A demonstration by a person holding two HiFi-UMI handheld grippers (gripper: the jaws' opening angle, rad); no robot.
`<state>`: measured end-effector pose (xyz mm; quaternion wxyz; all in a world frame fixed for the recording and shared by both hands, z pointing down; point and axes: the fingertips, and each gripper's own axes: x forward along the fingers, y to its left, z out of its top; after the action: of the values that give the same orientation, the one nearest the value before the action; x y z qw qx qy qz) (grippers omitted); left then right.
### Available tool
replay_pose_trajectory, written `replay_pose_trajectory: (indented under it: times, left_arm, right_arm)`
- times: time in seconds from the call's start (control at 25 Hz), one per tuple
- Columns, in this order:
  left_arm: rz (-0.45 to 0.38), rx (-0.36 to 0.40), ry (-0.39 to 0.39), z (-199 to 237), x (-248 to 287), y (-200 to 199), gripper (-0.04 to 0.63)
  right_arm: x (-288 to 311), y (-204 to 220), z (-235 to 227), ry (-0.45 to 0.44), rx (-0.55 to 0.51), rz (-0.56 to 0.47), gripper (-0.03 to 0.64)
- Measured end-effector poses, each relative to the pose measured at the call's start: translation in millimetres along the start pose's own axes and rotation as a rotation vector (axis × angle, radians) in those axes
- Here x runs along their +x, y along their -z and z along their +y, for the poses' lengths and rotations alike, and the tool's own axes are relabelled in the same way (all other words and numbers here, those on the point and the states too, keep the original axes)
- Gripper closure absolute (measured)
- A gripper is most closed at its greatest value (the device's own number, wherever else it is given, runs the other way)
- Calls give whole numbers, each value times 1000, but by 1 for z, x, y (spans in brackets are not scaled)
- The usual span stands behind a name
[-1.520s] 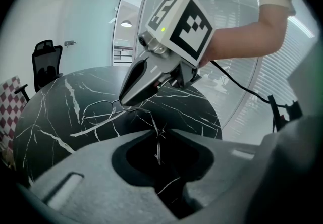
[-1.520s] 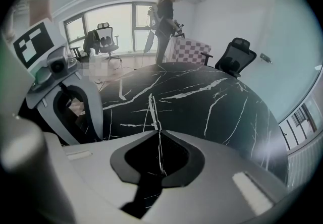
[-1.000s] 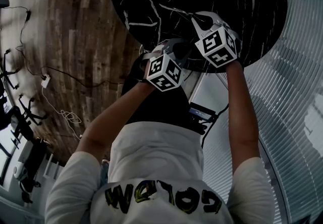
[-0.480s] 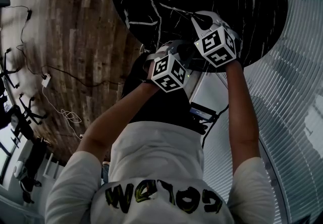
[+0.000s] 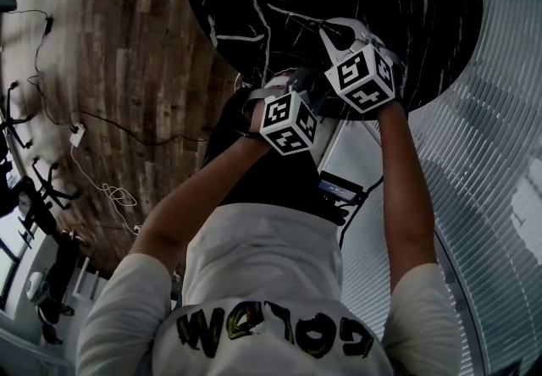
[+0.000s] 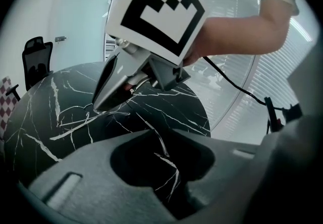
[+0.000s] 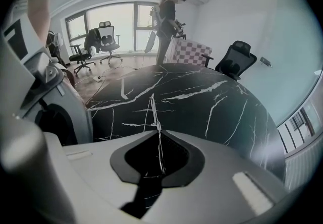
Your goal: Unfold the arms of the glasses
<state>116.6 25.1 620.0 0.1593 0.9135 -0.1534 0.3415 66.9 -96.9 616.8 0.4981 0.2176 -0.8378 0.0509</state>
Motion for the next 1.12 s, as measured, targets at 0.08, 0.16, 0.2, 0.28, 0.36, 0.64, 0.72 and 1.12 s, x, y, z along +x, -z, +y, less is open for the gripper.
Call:
replay_pose_trajectory:
  times: [0.08,0.16,0.2,0.28,0.36,0.64,0.72,1.12]
  left_arm:
    - [-1,-5,3,2,-1,0,518]
    - [-6,-16,-1,5,-3,1,517]
    - [-8,-23,-5,7,-4,1,517]
    - [-15,-35,-11,11,-7,0,517]
    - [-19,-39,-14,13,-10,-1,517]
    - [-30,-134,-34,34,-22,3,518]
    - [-32,-160,-43,42,-26,3,518]
    - [-92,-368,-65,84,-45,-1,518]
  right_arm:
    - [0,1,1,0,-22,2,600]
    - [0,3,1,2,-35,2,600]
    - [0,3,1,4,-39,1,600]
    - [0,4,1,8,-49,-3,600]
    - [-1,3,3,10,-63,-5,600]
    - [1,3,4,9,-86,-4,600]
    - [1,3,4,11,-88,-4,600]
    - [2,-1,5,11,-101,-8,600]
